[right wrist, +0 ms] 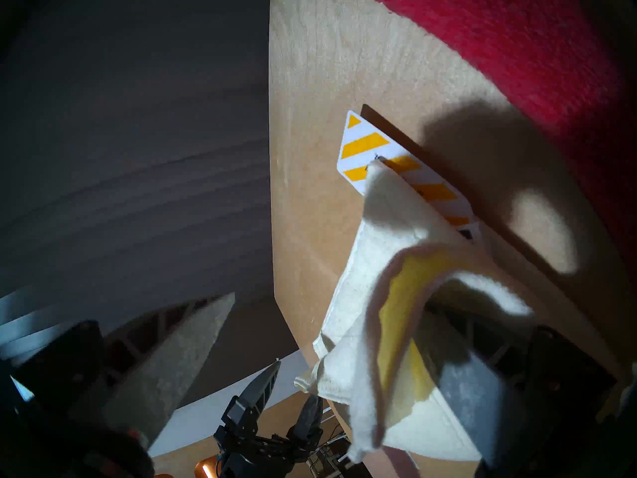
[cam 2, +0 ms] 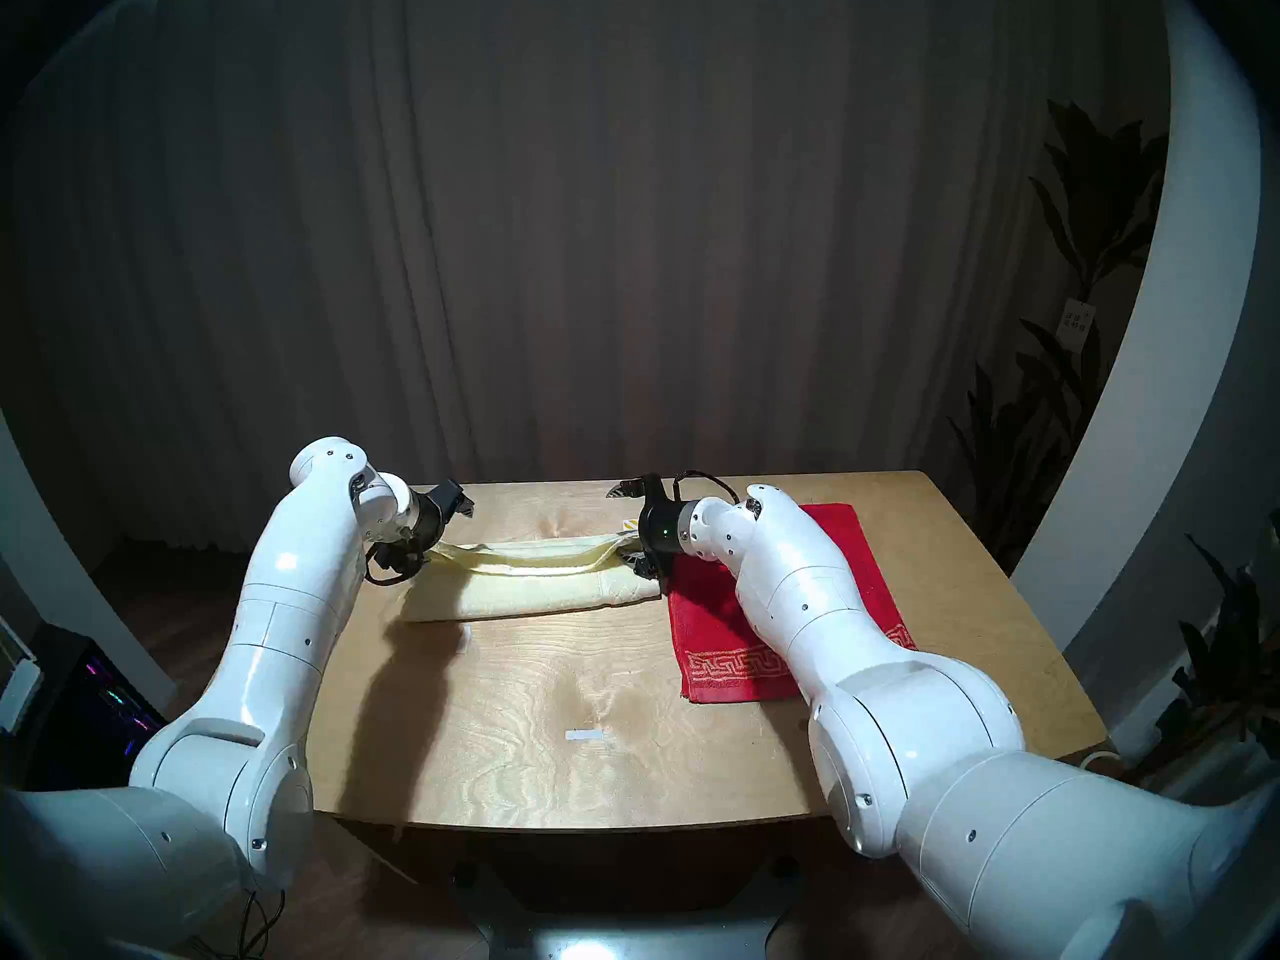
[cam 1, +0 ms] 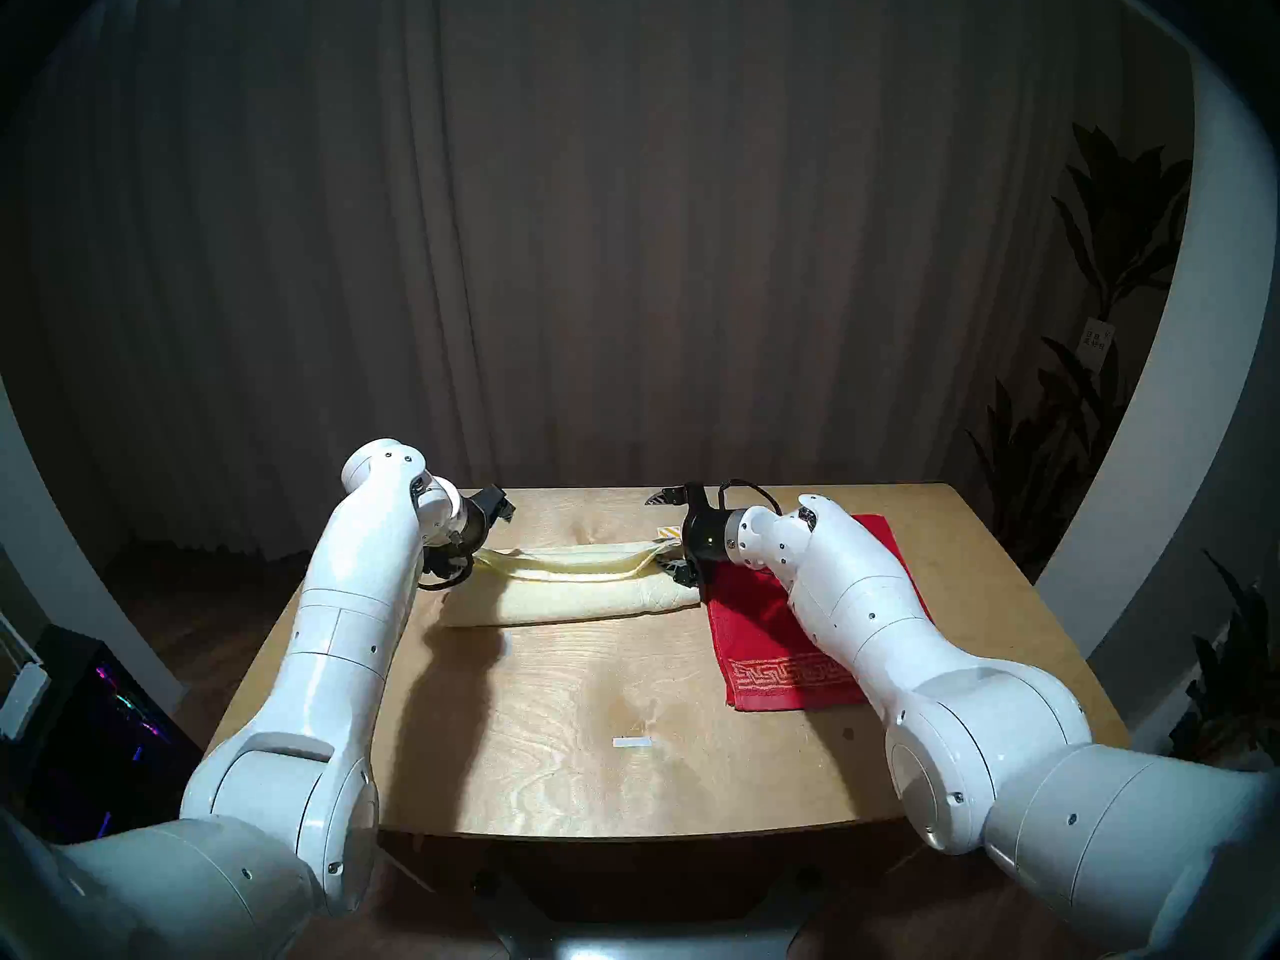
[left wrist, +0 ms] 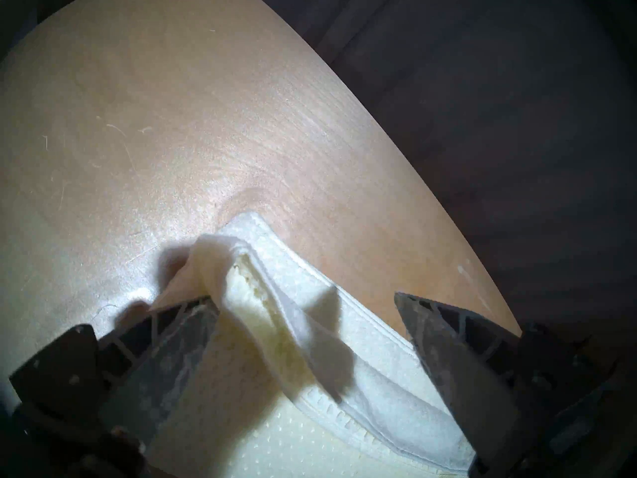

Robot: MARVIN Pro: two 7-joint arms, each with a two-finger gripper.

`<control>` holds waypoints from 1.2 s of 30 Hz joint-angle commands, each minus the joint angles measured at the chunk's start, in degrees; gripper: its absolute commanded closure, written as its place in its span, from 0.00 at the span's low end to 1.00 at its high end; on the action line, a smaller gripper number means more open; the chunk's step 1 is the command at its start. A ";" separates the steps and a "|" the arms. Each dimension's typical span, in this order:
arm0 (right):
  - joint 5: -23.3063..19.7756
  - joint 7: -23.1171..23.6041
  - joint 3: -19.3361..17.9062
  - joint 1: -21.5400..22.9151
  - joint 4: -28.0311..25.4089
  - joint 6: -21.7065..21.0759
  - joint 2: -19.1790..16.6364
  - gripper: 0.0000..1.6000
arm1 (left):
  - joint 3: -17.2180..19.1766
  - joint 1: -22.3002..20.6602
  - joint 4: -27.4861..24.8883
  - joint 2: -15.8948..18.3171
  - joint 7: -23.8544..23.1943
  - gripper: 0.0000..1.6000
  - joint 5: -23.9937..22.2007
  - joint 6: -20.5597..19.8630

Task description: Fold each towel twice and stack them on table

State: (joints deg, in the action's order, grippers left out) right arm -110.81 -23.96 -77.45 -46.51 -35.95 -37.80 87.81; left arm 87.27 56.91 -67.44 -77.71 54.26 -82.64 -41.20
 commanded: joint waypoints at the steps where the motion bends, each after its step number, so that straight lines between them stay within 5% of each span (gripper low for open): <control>1: 0.21 2.20 -0.09 4.32 0.38 0.41 1.59 0.00 | -0.25 -3.45 0.19 -0.44 -1.65 0.03 0.23 0.62; 20: 3.49 6.47 0.03 10.20 8.39 2.38 2.28 0.00 | -1.64 -6.05 3.06 -0.06 -4.49 0.00 2.51 2.31; 28: 6.61 9.11 2.43 8.16 4.52 -1.26 -0.26 0.00 | -1.64 -1.80 -4.41 1.29 -10.34 0.00 2.34 2.25; 36: 8.72 10.45 4.19 6.51 2.32 -3.35 -2.67 0.00 | -1.67 5.10 -10.10 2.01 -10.84 0.00 2.67 2.20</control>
State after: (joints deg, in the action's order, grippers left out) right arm -103.32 -15.56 -74.22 -39.51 -30.36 -39.11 87.32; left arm 85.53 57.01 -72.15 -76.50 44.69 -79.89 -38.83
